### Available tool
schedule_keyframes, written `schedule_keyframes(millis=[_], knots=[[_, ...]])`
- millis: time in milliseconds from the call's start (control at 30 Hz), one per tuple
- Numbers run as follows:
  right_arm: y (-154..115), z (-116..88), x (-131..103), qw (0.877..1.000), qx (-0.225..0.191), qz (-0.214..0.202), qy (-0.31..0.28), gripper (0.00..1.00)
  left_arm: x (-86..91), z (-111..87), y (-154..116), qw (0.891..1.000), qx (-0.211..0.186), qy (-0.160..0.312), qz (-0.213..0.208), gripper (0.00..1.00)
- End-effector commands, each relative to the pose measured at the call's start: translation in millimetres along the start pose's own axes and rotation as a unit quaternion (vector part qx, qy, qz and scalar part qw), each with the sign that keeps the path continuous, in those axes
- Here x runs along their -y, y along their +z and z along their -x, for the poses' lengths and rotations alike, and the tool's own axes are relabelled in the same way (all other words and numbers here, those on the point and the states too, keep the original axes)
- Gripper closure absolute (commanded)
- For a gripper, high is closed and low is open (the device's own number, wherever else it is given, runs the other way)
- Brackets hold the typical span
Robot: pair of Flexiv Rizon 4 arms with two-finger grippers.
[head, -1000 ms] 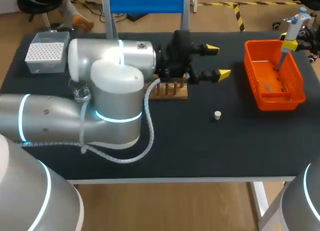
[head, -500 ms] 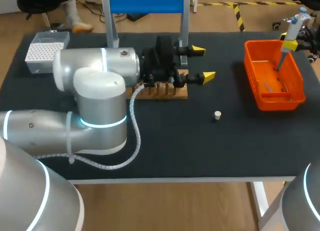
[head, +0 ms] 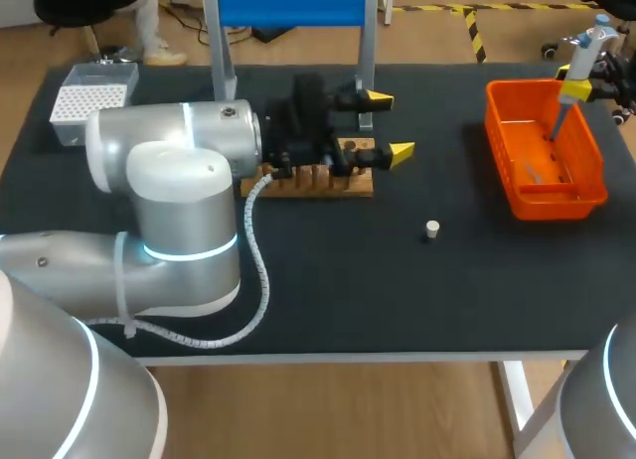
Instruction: Invert the test tube, pick up the pipette, mount the tip to pipette, aspirate from beaker and dispense into the tube, eject the tip, return the pipette, and cap with the stopper.
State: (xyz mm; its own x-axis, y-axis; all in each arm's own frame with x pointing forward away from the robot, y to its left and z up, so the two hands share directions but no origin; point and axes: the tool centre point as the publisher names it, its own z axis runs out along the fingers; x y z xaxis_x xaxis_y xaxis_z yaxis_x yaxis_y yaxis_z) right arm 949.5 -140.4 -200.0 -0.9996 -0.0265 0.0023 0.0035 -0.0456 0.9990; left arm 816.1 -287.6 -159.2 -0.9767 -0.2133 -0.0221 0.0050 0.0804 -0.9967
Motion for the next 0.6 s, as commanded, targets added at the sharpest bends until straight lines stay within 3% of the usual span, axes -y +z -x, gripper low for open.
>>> schedule_keyframes(millis=[33,600], knots=[[-0.7,0.8,-0.5,1.0,-0.002,-0.001,0.0,1.0,1.9,-2.7,-9.3,1.0,0.003,0.0,0.0,0.0],[-0.7,0.8,-0.5,1.0,-0.002,-0.001,0.0,1.0,1.0,-3.3,-14.0,1.0,0.012,-0.01,0.004,0.0]])
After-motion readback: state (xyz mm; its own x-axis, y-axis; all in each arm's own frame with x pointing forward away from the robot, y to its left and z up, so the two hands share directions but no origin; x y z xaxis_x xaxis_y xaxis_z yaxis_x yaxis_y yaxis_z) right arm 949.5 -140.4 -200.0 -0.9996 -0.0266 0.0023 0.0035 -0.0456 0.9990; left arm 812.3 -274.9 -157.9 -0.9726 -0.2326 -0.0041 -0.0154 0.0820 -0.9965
